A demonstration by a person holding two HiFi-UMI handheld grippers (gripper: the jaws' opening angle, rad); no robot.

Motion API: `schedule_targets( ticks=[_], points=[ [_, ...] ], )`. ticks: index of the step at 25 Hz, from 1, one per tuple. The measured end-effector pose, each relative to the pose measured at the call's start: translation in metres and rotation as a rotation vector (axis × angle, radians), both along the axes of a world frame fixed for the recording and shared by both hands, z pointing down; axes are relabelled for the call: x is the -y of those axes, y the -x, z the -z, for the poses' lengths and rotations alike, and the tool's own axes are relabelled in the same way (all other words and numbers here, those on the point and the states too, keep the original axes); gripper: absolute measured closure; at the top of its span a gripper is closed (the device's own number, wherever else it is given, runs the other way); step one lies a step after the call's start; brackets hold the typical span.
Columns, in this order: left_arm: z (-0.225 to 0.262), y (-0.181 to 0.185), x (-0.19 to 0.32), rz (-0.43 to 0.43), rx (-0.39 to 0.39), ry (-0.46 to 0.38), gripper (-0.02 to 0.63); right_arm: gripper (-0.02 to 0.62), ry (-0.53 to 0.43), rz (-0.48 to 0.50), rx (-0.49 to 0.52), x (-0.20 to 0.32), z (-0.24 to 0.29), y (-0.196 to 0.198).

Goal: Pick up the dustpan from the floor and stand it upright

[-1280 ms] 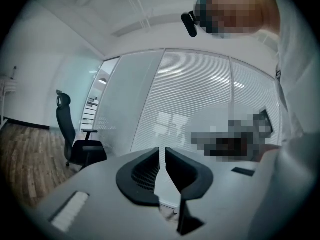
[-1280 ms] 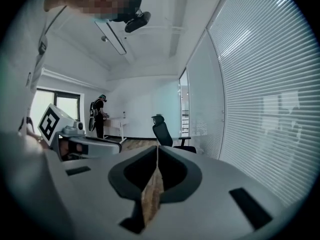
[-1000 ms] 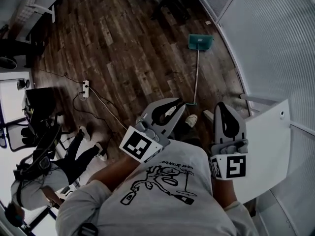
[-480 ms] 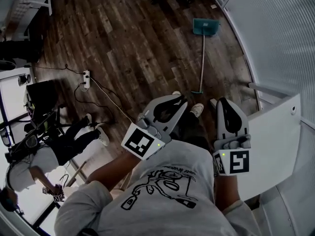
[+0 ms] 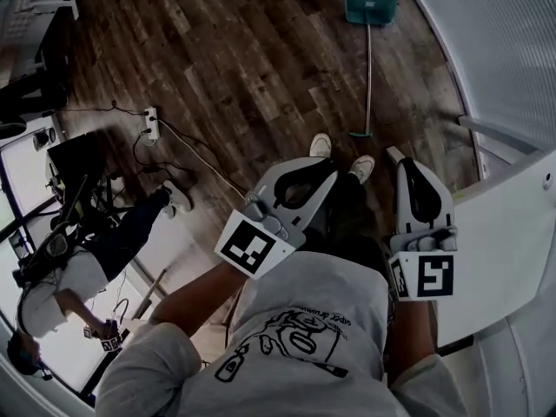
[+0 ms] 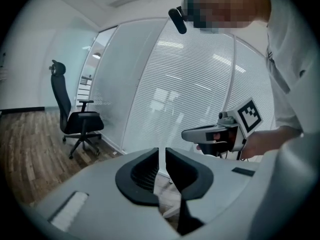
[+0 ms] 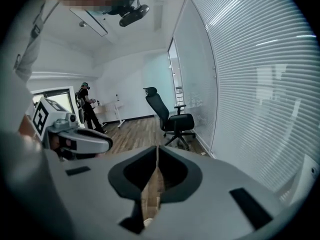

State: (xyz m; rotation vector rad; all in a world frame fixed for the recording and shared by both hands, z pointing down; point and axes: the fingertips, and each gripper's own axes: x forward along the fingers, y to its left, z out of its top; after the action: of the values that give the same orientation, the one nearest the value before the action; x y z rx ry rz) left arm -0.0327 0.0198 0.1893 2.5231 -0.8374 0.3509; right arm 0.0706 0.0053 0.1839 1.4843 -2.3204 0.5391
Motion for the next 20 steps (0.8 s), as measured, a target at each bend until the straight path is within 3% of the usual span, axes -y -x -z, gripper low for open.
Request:
schedule_targets(
  ticks=[9,20],
  points=[
    [-0.089,-0.017,-0.011,-0.063,-0.001,0.088,0.574,0.586,0.096,0.000,0.005,-0.011,-0.095,-0.003],
    [-0.193,-0.036,-0.017,-0.109,0.030,0.102,0.572,0.585,0.137,-0.022,0.001,-0.009,-0.204,-0.016]
  ],
)
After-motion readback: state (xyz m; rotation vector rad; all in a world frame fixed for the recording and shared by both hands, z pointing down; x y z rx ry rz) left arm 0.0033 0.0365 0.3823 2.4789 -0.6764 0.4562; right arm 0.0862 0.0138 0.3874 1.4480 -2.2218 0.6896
